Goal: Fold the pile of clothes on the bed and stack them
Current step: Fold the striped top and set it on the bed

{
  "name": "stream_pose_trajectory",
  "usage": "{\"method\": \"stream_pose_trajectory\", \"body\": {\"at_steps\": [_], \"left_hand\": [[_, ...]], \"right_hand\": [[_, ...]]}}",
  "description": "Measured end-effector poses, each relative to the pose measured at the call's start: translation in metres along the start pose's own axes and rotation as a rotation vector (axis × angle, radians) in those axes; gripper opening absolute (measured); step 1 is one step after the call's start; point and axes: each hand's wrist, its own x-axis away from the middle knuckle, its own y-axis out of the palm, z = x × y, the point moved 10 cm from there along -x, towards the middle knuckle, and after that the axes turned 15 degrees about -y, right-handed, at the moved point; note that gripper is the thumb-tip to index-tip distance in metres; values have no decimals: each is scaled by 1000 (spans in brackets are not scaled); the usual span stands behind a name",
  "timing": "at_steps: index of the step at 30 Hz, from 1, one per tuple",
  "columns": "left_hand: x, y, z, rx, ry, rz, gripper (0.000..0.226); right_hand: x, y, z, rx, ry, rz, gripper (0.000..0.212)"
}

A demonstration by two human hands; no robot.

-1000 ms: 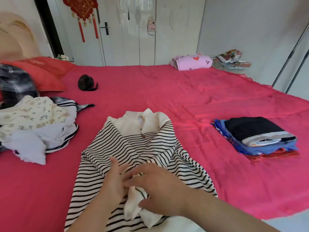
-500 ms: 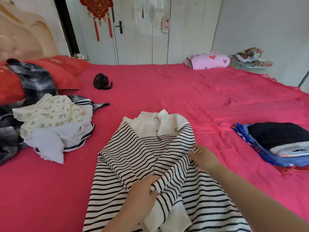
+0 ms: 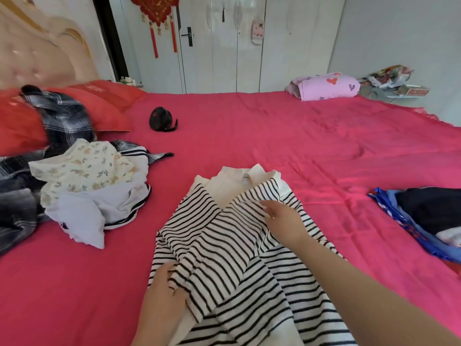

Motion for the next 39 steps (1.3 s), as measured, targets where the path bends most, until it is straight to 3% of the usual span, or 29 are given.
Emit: {"method": "stream_pose_trajectory", "body": {"at_steps": [3, 5, 8, 12, 16, 20, 22, 24, 26, 27, 29, 31, 35, 39], "left_hand": [[6, 2, 24, -174, 201, 84, 54], [11, 13, 44, -258, 350, 95, 55], [11, 43, 61, -443, 462, 53, 54], [-1, 81, 53, -729, 449, -71, 59], [-2, 103, 44, -765, 435, -217, 64], [7, 122, 41, -857, 458, -255, 71], [7, 124, 42, -866, 451, -256, 72], [4, 124, 41, -864, 442, -256, 72], [4, 124, 39, -896, 452, -247, 74], [4, 125, 36, -917, 454, -243, 74], [2, 125, 28, -949, 426, -265, 76], [1, 124, 21, -957, 375, -313, 77], [-10, 109, 48, -835, 392, -248, 75], [-25, 111, 99, -784, 525, -200, 69]], "right_hand": [[22, 5, 48, 412, 105, -167, 56], [32, 3, 66, 514, 135, -201, 59], [37, 0, 79, 504, 116, -236, 64], [36, -31, 91, 534, 61, -180, 57], [46, -87, 124, 485, 196, 20, 61], [62, -83, 152, 410, 386, -61, 60], [55, -87, 139, 429, 313, 36, 60], [41, -74, 103, 446, 63, 84, 56], [37, -41, 78, 449, -137, -7, 45], [40, -23, 81, 482, -134, -118, 46], [57, 0, 118, 551, 91, -389, 50], [69, -2, 143, 577, 271, -517, 51], [38, -25, 118, 633, 226, -354, 39], [0, -24, 79, 474, -6, -189, 36]]}}
